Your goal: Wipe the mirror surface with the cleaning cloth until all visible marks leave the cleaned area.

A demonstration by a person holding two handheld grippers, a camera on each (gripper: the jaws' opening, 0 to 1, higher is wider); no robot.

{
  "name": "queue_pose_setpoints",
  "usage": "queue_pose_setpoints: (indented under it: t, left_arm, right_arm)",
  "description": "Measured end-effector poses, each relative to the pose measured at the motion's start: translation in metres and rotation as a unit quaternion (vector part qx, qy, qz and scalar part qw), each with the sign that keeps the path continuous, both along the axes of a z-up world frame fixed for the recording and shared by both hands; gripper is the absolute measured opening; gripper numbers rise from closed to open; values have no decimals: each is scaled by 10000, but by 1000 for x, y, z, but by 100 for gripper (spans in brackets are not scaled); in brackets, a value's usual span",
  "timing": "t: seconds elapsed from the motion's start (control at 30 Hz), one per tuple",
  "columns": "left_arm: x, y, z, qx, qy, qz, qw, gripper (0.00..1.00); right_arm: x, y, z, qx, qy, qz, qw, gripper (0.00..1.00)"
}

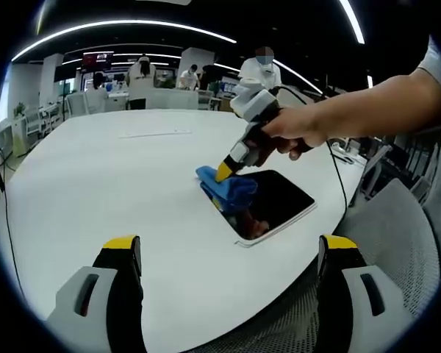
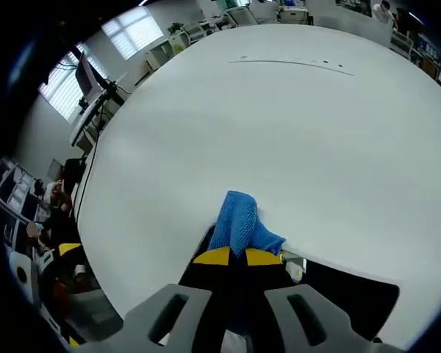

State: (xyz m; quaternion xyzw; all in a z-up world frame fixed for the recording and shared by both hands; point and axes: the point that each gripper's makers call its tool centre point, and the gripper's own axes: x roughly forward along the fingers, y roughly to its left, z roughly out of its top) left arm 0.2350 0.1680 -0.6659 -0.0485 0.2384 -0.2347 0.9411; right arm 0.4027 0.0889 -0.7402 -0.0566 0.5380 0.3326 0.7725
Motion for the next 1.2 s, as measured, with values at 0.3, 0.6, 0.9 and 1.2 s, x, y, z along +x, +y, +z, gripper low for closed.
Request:
queue_pose_setpoints:
  t: [0.3, 0.6, 0.9, 1.2]
  left_arm:
    - [0, 1, -1, 18, 22, 10, 10000, 99]
    - [0, -3, 1, 44, -22, -74, 10000, 99]
    - [0, 0, -2, 130, 13, -40, 9999, 99]
    - [0, 1, -2, 103, 7, -19, 9999, 99]
  right_arm:
    - [10, -9, -7, -52, 49, -161, 9998, 0]
    - [5, -21, -2, -49, 46, -344, 9994, 0]
    - [4, -32, 0, -135, 71, -412, 9990, 0]
    - [0, -41, 4, -162, 102, -469, 9987, 0]
